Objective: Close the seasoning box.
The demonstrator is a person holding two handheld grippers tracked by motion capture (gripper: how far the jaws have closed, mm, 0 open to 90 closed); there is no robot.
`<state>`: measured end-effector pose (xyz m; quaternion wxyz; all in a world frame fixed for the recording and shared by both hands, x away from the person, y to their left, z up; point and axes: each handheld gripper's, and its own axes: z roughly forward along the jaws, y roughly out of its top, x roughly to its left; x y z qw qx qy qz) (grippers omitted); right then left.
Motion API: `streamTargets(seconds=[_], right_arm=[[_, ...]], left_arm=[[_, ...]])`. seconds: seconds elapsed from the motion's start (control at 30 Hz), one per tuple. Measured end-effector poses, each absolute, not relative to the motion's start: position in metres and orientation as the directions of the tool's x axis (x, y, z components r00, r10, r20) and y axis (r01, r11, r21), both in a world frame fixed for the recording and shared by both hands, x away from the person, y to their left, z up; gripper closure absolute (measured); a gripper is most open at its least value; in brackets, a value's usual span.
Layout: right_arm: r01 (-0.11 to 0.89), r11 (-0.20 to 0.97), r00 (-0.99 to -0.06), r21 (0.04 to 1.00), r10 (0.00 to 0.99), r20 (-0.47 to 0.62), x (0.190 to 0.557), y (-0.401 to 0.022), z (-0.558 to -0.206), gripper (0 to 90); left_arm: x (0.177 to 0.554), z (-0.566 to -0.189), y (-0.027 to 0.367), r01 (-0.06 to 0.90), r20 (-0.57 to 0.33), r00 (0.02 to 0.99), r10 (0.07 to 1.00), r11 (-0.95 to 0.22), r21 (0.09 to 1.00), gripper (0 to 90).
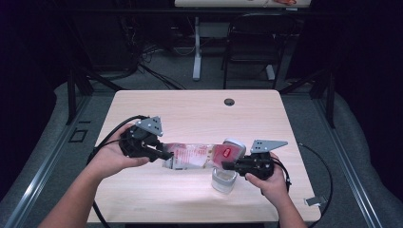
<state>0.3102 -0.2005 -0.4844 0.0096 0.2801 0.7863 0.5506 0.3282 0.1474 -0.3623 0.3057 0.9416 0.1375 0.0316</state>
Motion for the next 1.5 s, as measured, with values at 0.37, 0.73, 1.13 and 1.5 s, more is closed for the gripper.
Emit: streamTargets(seconds=[0.37,0.73,1.13,1.5], right_arm=[[0.430,0.237,-0.843,0.871,0.453,0.292,0.310,-0.201,-0.485,81.4],[0.430,0.240,-0.842,0.871,0.455,0.290,0.311,-0.203,-0.487,81.3],[0.434,0.239,-0.838,0.869,0.460,0.293,0.311,-0.204,-0.487,81.4],[0.429,0.236,-0.836,0.872,0.469,0.284,0.311,-0.203,-0.487,82.2]], left_arm=[[0.327,-0.357,0.143,0.231,-0.017,0.962,0.273,-0.776,0.586,73.8],[0.328,-0.353,0.138,0.220,-0.008,0.964,0.266,-0.776,0.591,74.0],[0.328,-0.348,0.132,0.205,0.002,0.966,0.258,-0.775,0.598,74.3],[0.329,-0.347,0.130,0.199,0.008,0.967,0.255,-0.775,0.600,75.0]])
